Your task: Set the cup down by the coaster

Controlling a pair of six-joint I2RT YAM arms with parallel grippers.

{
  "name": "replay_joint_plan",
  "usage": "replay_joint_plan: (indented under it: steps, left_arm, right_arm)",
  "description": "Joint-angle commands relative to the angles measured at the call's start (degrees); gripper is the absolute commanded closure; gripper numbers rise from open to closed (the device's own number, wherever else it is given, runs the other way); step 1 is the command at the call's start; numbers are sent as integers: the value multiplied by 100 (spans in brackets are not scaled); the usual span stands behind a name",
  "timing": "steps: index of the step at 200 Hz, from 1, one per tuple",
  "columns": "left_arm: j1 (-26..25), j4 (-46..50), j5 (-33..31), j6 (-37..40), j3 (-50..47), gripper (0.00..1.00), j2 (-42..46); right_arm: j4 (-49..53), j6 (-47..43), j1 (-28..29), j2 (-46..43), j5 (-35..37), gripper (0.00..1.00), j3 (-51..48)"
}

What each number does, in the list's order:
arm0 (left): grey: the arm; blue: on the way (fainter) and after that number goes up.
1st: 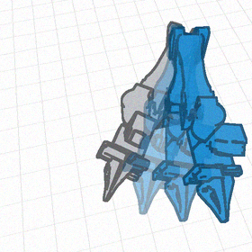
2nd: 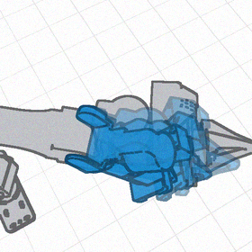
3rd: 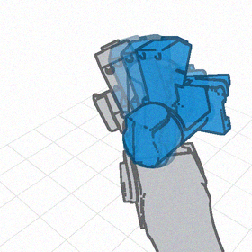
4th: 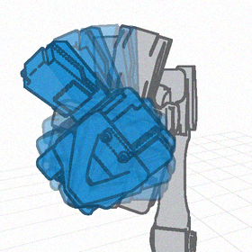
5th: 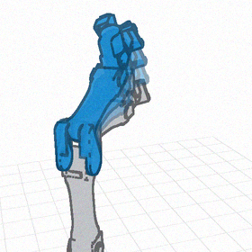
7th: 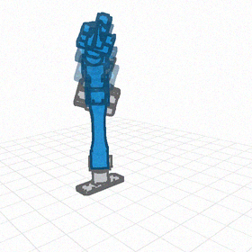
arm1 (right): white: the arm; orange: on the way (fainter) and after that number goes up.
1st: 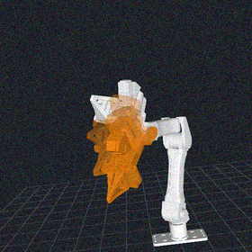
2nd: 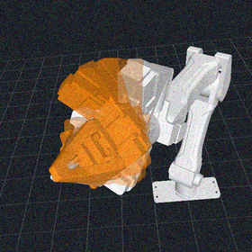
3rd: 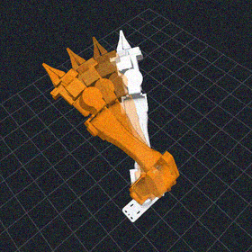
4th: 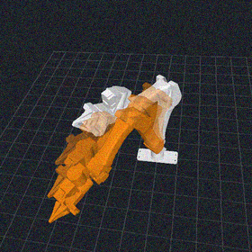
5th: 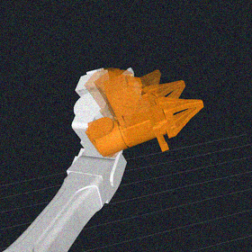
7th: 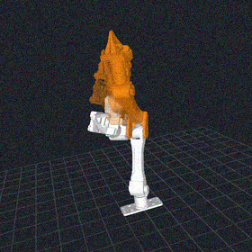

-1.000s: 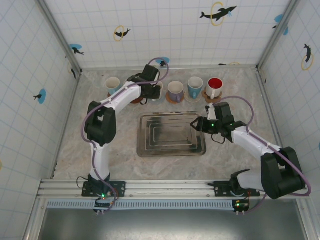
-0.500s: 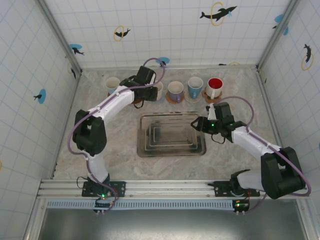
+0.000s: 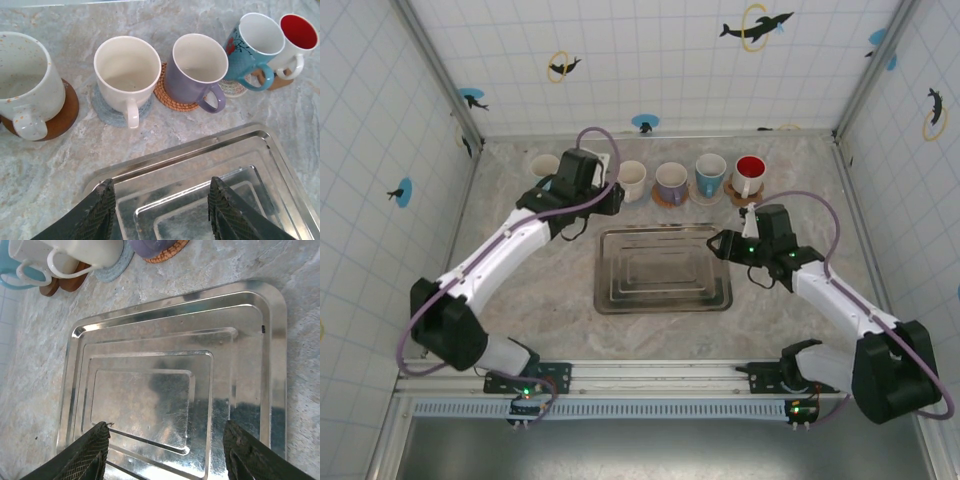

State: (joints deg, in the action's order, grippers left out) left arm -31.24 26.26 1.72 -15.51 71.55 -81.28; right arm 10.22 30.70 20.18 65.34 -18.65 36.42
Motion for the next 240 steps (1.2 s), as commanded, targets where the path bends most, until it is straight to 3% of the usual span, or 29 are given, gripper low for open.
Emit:
replay_joint_plan:
  steps: [1, 20, 60, 87, 96, 125, 164, 205, 240]
  left_arm:
    - [-40, -368, -310, -247, -492, 42, 634]
    - [-39, -452, -935, -385, -903, 30, 1236]
    - [-15, -833, -3183, -793, -2069, 3, 2689]
    - [219, -1516, -3936, -722, -2996, 3, 3547]
    - [341, -1699, -4122, -708, -3252, 3, 3690]
    - [870, -2210, -4320, -443, -3822, 3, 3674]
    - [1371, -3839, -4564, 227, -4540, 3, 3121]
    - [2096, -6085, -3644, 863, -5574, 3, 2957]
    - [2375, -7256, -3113, 1424, -5909, 3, 2283]
  right_arm:
    - [303, -2, -24, -350, 306, 35, -12]
    - [504, -46, -32, -619, 592, 31, -6]
    - [1048, -166, -259, -1343, 1382, 16, 15]
    - [1107, -255, -550, -1950, 2260, 0, -142]
    - [1067, -303, -666, -2117, 2710, 1, -214]
    - [436, -539, -1052, -2487, 3979, 1, -626]
    - [-1417, -1263, -1471, -2338, 4685, 1, -1458]
    - [-3390, -1906, -1570, -1233, 4840, 1, -1961]
    - [-5042, -2473, -1588, 119, 4378, 1, -2035]
